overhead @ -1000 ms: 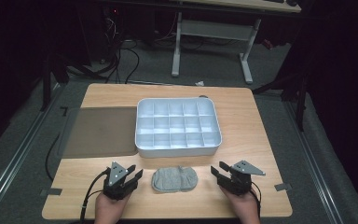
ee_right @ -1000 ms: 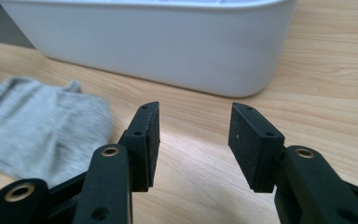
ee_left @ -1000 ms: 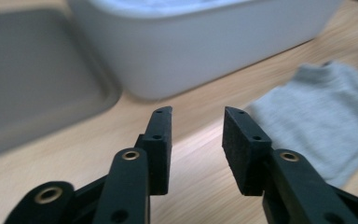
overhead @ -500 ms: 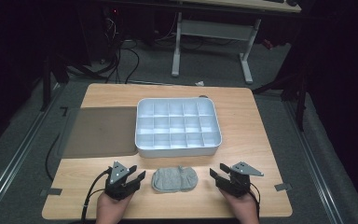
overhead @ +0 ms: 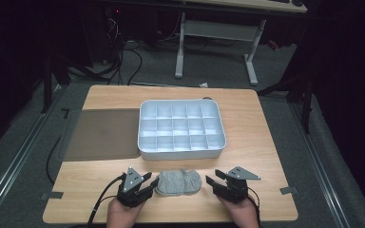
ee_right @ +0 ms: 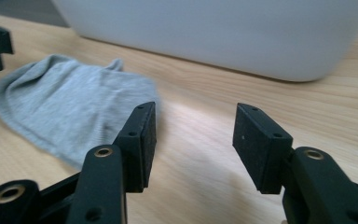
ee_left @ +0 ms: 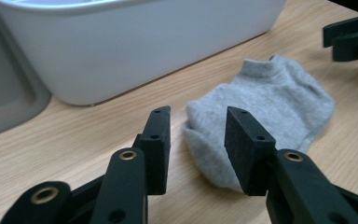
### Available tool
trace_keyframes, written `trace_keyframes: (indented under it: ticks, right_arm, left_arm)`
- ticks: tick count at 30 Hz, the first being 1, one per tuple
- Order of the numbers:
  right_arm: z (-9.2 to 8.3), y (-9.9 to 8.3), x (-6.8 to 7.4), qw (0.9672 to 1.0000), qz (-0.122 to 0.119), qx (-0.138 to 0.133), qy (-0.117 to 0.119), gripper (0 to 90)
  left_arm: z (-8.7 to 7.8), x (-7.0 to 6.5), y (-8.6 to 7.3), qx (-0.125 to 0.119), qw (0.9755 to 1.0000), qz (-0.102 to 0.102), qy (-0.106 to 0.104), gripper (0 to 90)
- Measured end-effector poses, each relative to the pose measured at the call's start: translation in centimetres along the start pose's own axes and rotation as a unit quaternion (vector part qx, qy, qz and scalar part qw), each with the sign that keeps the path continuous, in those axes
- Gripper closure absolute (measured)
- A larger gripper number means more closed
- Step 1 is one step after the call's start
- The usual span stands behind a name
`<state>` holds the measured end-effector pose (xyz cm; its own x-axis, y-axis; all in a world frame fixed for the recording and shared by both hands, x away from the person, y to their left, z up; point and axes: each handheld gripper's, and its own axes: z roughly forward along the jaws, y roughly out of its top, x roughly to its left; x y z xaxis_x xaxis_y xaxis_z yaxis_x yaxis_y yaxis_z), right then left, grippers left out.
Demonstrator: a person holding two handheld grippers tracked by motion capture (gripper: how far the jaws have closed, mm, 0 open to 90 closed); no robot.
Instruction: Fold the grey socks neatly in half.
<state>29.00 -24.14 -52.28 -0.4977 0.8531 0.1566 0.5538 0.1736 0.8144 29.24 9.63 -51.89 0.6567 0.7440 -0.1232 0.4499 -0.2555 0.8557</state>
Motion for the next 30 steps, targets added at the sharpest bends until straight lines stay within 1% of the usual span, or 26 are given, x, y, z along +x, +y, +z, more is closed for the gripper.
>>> trace_keyframes:
  ticks: [1, 3, 4, 5, 6, 8, 10, 11, 13, 14, 16, 18, 21, 23, 24, 25, 27, 30]
  right_arm:
    - [0.0, 0.0, 0.0, 1.0000, 0.000, 0.000, 0.000, 50.5]
    - [0.3, 0.1, 0.5, 1.0000, -0.002, 0.005, 0.006, 51.8]
    - [0.7, 0.2, 1.0, 0.9998, -0.003, 0.013, 0.014, 53.4]
    - [0.7, 0.2, 1.0, 0.9998, -0.003, 0.013, 0.014, 53.4]
    - [0.8, 0.2, 1.1, 0.9998, -0.002, 0.015, 0.016, 54.0]
    - [1.1, 0.3, 1.6, 0.9996, 0.001, 0.022, 0.018, 55.4]
    - [1.4, 0.4, 1.8, 0.9995, 0.005, 0.025, 0.019, 56.4]
    - [1.6, 0.5, 2.1, 0.9994, 0.009, 0.030, 0.015, 56.3]
    - [1.7, 0.5, 2.1, 0.9994, 0.011, 0.031, 0.015, 56.2]
    - [1.8, 0.5, 2.2, 0.9992, 0.015, 0.033, 0.014, 56.0]
    - [1.9, 0.5, 2.4, 0.9991, 0.019, 0.035, 0.015, 53.7]
    - [2.0, 0.5, 2.7, 0.9989, 0.022, 0.040, 0.016, 50.9]
    - [2.4, 0.4, 3.1, 0.9985, 0.013, 0.051, 0.012, 49.2]
    - [2.8, 0.2, 3.3, 0.9981, 0.007, 0.061, 0.008, 49.2]
    - [2.8, 0.2, 3.4, 0.9981, 0.000, 0.062, 0.008, 49.0]
    - [2.9, 0.3, 3.8, 0.9979, -0.007, 0.063, 0.009, 47.9]
    - [3.0, 0.3, 4.0, 0.9977, -0.007, 0.066, 0.014, 47.2]
    - [3.2, 0.2, 4.8, 0.9972, -0.029, 0.069, 0.011, 46.6]
  left_arm:
    - [0.0, 0.0, 0.0, 0.000, 1.0000, 0.000, 0.000, 62.4]
    - [0.2, -0.6, 0.1, -0.002, 1.0000, 0.003, -0.009, 62.9]
    - [0.3, -0.9, 0.2, 0.000, 0.9999, 0.007, -0.012, 64.5]
    - [0.4, -1.1, 0.2, 0.000, 0.9999, 0.009, -0.011, 64.5]
    - [0.5, -1.4, 0.2, 0.002, 0.9998, 0.016, -0.011, 65.1]
    - [0.8, -1.8, 0.2, 0.004, 0.9996, 0.021, -0.017, 67.1]
    - [1.0, -2.1, 0.2, 0.006, 0.9994, 0.030, -0.017, 70.7]
    - [1.2, -2.4, 0.1, 0.012, 0.9990, 0.042, -0.013, 74.4]
    - [1.4, -2.6, 0.0, 0.015, 0.9989, 0.043, -0.010, 77.3]
    - [1.5, -2.7, -0.1, 0.021, 0.9987, 0.047, -0.007, 77.3]
    - [1.7, -2.8, -0.2, 0.031, 0.9981, 0.053, -0.002, 80.2]
    - [1.8, -2.8, -0.3, 0.035, 0.9979, 0.055, 0.003, 83.2]
    - [1.8, -2.8, -0.4, 0.042, 0.9974, 0.058, 0.006, 86.6]
    - [1.8, -2.7, -0.5, 0.044, 0.9975, 0.055, 0.007, 87.6]
    - [1.8, -2.7, -0.5, 0.044, 0.9975, 0.054, 0.007, 88.2]
    - [1.8, -2.7, -0.6, 0.043, 0.9976, 0.053, 0.008, 89.8]
    - [1.8, -2.6, -0.6, 0.047, 0.9974, 0.054, 0.007, 89.9]
    - [2.0, -2.7, -0.7, 0.051, 0.9972, 0.055, 0.005, 90.0]
